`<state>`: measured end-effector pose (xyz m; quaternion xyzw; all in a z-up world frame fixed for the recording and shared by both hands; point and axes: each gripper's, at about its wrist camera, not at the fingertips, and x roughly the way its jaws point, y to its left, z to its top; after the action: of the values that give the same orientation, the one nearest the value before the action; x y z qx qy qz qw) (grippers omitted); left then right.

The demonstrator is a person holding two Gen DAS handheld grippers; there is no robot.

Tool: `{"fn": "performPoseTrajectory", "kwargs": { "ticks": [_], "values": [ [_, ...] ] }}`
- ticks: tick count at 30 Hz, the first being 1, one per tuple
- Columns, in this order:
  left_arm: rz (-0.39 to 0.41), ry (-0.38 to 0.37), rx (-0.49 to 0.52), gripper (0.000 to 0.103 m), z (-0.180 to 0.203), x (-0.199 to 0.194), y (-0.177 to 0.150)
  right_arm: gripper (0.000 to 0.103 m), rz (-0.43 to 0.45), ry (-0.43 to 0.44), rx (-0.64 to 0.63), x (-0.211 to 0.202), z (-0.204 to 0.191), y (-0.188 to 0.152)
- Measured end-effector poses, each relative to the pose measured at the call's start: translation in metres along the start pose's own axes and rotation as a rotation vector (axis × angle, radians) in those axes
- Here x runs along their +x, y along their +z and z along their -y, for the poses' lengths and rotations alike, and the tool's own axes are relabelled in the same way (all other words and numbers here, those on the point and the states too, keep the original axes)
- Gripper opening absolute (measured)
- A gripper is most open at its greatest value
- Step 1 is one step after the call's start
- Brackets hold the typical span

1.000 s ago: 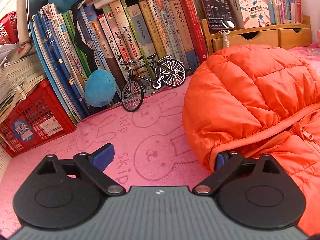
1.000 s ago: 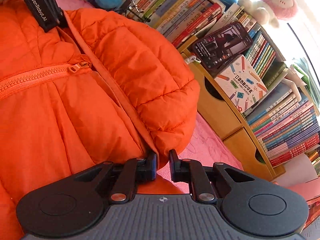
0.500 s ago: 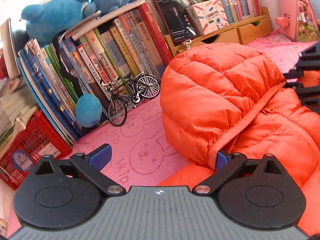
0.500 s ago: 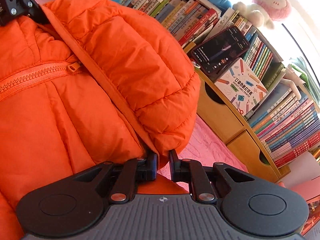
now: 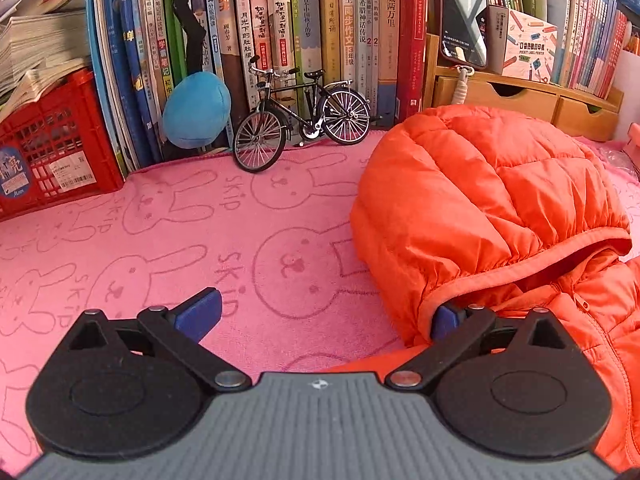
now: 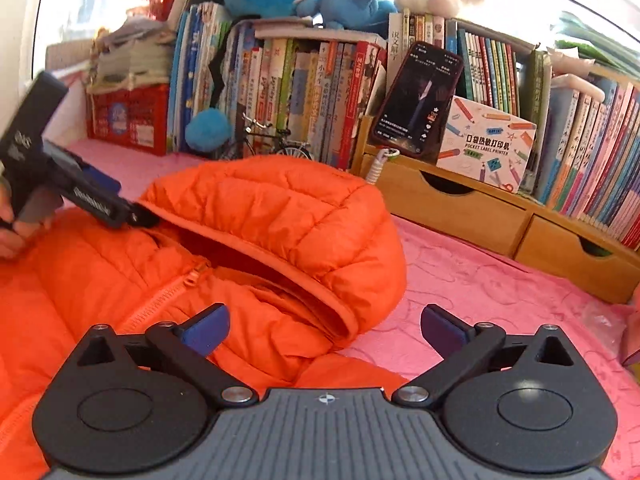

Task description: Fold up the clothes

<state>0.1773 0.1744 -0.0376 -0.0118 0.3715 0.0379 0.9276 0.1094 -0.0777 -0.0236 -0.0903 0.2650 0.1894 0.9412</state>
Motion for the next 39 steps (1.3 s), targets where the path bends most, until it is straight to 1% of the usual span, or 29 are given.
{"fn": "performPoseTrajectory", "kwargs": {
  "ticks": [3, 4, 5, 6, 7, 8, 9, 11, 13, 14, 17, 18, 19, 21, 22, 24, 25, 27, 29, 31, 32, 33, 35, 36, 37, 38, 39],
  "values": [
    [0.007, -0.045, -0.050, 0.103, -0.007, 0.006, -0.007, 0.101, 0.095, 0.076, 0.076, -0.011, -0.001, 0.014],
    [0.016, -0.056, -0.067, 0.103, -0.010, 0.006, -0.009, 0.100, 0.119, 0.069, 0.097, -0.009, -0.002, 0.020],
    [0.030, -0.061, -0.073, 0.103, -0.012, 0.006, -0.010, 0.091, 0.136, 0.034, 0.114, -0.003, -0.003, 0.028],
    [0.037, -0.066, -0.076, 0.103, -0.013, 0.005, -0.011, 0.075, 0.152, 0.000, 0.131, 0.003, -0.005, 0.036],
    [0.044, -0.070, -0.080, 0.103, -0.014, 0.005, -0.012, 0.065, 0.146, -0.033, 0.154, 0.013, -0.004, 0.042],
    [0.049, -0.075, -0.085, 0.103, -0.015, 0.004, -0.012, 0.053, 0.121, -0.062, 0.185, 0.027, -0.002, 0.046],
    [0.054, -0.081, -0.092, 0.103, -0.016, 0.004, -0.012, 0.050, 0.096, -0.092, 0.215, 0.042, 0.000, 0.051],
    [0.067, -0.108, -0.123, 0.103, -0.021, 0.003, -0.013, 0.045, 0.024, -0.106, 0.272, 0.070, 0.002, 0.050],
    [0.083, -0.145, -0.166, 0.103, -0.029, 0.001, -0.014, 0.045, -0.033, -0.107, 0.284, 0.086, -0.002, 0.043],
    [0.096, -0.179, -0.205, 0.103, -0.036, 0.000, -0.015, 0.045, -0.053, -0.107, 0.271, 0.092, -0.007, 0.038],
    [0.120, -0.322, -0.356, 0.103, -0.065, -0.001, -0.019, 0.045, -0.081, -0.100, 0.234, 0.101, -0.021, 0.029],
    [0.112, -0.360, -0.382, 0.103, -0.072, 0.000, -0.018, 0.045, -0.086, -0.095, 0.227, 0.102, -0.025, 0.028],
    [0.094, -0.374, -0.371, 0.103, -0.073, 0.000, -0.016, 0.045, -0.090, -0.089, 0.219, 0.104, -0.029, 0.026],
    [0.053, -0.372, -0.321, 0.103, -0.070, -0.002, -0.011, 0.048, -0.096, -0.094, 0.209, 0.107, -0.033, 0.024],
    [0.034, -0.349, -0.279, 0.103, -0.066, -0.003, -0.009, 0.048, -0.098, -0.099, 0.205, 0.109, -0.034, 0.023],
    [0.001, -0.253, -0.161, 0.103, -0.051, -0.004, -0.005, 0.050, -0.103, -0.109, 0.197, 0.112, -0.036, 0.021],
    [0.003, -0.198, -0.098, 0.103, -0.041, -0.006, -0.005, 0.050, -0.105, -0.112, 0.196, 0.114, -0.036, 0.020],
    [0.036, -0.096, 0.035, 0.103, -0.019, -0.013, -0.007, 0.052, -0.105, -0.115, 0.201, 0.115, -0.036, 0.019],
    [0.071, -0.031, 0.125, 0.103, -0.002, -0.019, -0.007, 0.052, -0.100, -0.121, 0.214, 0.114, -0.033, 0.018],
    [0.072, -0.011, 0.176, 0.103, 0.008, -0.025, -0.007, 0.052, -0.095, -0.132, 0.236, 0.112, -0.027, 0.016],
    [0.067, -0.031, 0.189, 0.103, 0.009, -0.029, -0.006, 0.052, -0.092, -0.137, 0.247, 0.111, -0.024, 0.015],
    [0.061, -0.073, 0.194, 0.103, 0.007, -0.035, -0.004, 0.053, -0.090, -0.136, 0.259, 0.111, -0.021, 0.014],
    [0.074, -0.193, 0.191, 0.103, 0.000, -0.047, -0.002, 0.054, -0.090, -0.124, 0.281, 0.112, -0.017, 0.011],
    [0.088, -0.264, 0.181, 0.103, -0.005, -0.054, 0.000, 0.058, -0.093, -0.119, 0.278, 0.114, -0.018, 0.011],
    [0.106, -0.329, 0.159, 0.103, -0.009, -0.061, 0.003, 0.060, -0.097, -0.115, 0.270, 0.115, -0.019, 0.010],
    [0.129, -0.368, 0.121, 0.103, -0.010, -0.066, 0.007, 0.063, -0.101, -0.115, 0.259, 0.116, -0.021, 0.010],
    [0.156, -0.391, 0.073, 0.103, -0.009, -0.070, 0.011, 0.065, -0.106, -0.117, 0.247, 0.118, -0.023, 0.011]
  ]
}}
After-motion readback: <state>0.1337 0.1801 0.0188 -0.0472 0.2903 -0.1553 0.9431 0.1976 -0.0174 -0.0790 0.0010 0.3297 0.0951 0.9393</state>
